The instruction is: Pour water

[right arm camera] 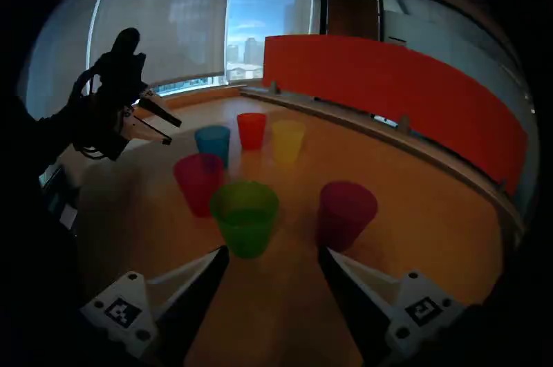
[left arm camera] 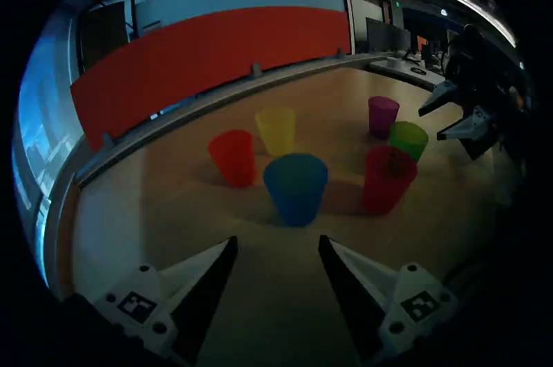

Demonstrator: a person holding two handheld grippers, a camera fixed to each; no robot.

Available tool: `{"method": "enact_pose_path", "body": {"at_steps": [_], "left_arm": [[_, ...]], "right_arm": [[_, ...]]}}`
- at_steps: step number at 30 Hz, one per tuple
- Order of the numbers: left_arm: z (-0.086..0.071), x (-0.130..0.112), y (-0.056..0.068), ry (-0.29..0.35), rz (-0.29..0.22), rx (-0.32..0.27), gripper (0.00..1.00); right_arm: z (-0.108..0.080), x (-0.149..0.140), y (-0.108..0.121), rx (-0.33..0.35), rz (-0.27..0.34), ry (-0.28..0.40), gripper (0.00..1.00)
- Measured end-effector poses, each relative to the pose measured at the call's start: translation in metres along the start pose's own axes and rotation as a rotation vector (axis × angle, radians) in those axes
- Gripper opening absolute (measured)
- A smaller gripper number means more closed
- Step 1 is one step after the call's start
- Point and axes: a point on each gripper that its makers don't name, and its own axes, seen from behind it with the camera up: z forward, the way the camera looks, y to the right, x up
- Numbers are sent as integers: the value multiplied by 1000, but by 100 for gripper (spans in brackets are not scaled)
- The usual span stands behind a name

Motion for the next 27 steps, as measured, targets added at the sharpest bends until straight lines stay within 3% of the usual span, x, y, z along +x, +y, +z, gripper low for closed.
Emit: {"method": "enact_pose_path", "body": {"at_steps": [12,20,27], "left_arm": [[-34,27,-15,159,-59,129,86],[-46,41,-21,242,-77,202,86],[-54,49,-28,306,-104,264,86]], "right_arm": [[-28,30,29,-150,89,96,100],[-39,42,51,-261,141,160,100],[-44,48,69,-358,150,209,100]]}}
